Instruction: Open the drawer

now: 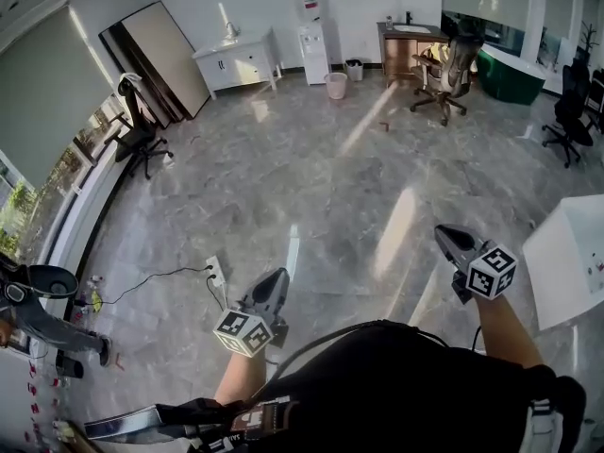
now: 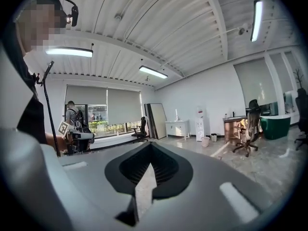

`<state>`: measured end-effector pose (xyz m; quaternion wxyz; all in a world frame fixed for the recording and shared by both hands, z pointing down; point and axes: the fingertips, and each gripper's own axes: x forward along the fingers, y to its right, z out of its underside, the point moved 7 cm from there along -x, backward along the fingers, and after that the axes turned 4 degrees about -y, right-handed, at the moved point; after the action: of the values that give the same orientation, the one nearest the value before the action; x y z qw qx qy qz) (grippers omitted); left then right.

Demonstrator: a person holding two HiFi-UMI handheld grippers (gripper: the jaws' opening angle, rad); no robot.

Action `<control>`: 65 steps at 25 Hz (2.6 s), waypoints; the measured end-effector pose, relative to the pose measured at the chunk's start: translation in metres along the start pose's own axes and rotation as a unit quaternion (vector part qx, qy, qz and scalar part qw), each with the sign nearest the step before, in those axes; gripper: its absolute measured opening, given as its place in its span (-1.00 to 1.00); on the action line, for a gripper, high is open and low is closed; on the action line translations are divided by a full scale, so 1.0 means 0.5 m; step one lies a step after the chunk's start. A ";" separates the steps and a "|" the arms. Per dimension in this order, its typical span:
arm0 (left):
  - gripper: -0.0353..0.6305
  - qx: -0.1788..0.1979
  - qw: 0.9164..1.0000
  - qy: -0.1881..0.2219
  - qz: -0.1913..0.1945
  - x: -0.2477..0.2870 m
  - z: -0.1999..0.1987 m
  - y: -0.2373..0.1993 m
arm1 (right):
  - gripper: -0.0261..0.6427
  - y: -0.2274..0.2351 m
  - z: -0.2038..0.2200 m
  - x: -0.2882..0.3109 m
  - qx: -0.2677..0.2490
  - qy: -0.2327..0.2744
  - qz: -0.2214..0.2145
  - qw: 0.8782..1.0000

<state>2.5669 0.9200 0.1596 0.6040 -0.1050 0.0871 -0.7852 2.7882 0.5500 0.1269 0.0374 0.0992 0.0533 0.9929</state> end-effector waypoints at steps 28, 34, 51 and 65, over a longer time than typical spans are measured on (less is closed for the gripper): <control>-0.92 -0.016 0.971 0.066 -0.228 0.428 -0.115 -0.311 | -0.92 0.511 -0.166 0.785 -0.029 -0.023 -0.245 0.969; -0.92 -0.034 0.972 0.063 -0.224 0.489 -0.122 -0.418 | -0.92 0.564 -0.123 0.879 -0.009 -0.054 -0.236 0.970; -0.92 -0.013 0.991 0.061 -0.119 0.548 -0.338 -0.981 | -0.92 0.484 -0.313 1.288 -0.002 -0.020 -0.124 0.992; -0.92 -0.030 0.981 0.056 -0.185 0.476 -0.363 -1.248 | -0.92 0.408 -0.348 1.656 -0.024 -0.050 -0.186 0.981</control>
<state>1.8783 0.8507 0.1637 0.4391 -0.0930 0.1237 -0.8850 1.9307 0.4008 0.1401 0.2268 0.1357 0.0452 0.9634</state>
